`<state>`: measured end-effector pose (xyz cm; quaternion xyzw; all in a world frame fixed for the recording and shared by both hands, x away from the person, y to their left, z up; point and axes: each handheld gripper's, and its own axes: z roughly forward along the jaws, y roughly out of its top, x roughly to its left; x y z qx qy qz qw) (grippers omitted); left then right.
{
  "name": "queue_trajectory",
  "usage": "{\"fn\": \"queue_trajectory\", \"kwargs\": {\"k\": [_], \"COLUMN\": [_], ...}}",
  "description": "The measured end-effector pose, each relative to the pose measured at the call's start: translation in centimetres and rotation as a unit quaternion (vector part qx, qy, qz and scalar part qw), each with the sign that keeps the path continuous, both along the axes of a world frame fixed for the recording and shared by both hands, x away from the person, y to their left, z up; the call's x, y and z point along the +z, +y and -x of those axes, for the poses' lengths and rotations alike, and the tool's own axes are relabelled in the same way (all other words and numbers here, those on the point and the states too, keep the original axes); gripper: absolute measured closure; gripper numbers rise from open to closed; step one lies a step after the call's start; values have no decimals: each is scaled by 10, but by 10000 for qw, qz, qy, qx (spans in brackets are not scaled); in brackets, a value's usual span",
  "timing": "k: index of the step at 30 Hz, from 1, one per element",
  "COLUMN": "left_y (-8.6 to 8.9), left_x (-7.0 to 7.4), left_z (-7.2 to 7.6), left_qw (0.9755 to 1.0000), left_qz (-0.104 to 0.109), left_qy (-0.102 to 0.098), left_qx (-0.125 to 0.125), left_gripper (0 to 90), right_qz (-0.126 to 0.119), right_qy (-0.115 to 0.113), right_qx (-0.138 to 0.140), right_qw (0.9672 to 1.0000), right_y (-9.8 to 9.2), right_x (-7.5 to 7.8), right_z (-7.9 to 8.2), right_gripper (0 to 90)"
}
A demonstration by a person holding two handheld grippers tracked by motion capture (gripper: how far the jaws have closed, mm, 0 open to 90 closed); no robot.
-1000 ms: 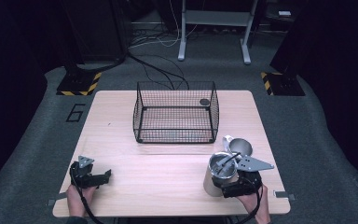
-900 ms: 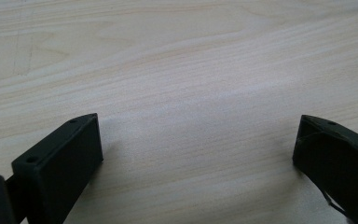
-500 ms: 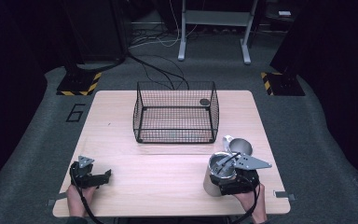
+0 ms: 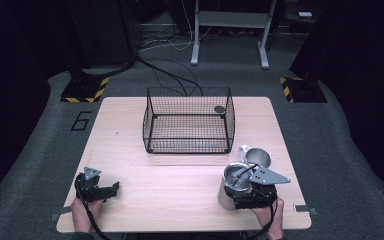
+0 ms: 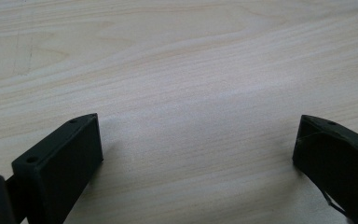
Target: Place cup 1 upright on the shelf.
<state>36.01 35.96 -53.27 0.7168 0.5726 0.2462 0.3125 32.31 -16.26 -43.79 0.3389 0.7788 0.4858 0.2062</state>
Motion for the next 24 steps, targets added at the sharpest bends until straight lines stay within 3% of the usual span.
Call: {"fn": "queue_trajectory", "kwargs": {"k": [10, 24], "left_y": [0, 0], "left_x": [0, 0], "left_z": [0, 0], "left_qw": [10000, 10000], "left_qz": [-1, 2], "left_qy": [-25, -15], "left_qx": [15, 7], "left_gripper": [12, 12], "right_qz": [1, 4], "right_qy": [-24, -128], "right_qx": [3, -9], "right_qw": [10000, 9999], "right_y": [0, 2], "right_x": [2, 15], "right_z": [0, -4], "right_gripper": [34, 33]}}
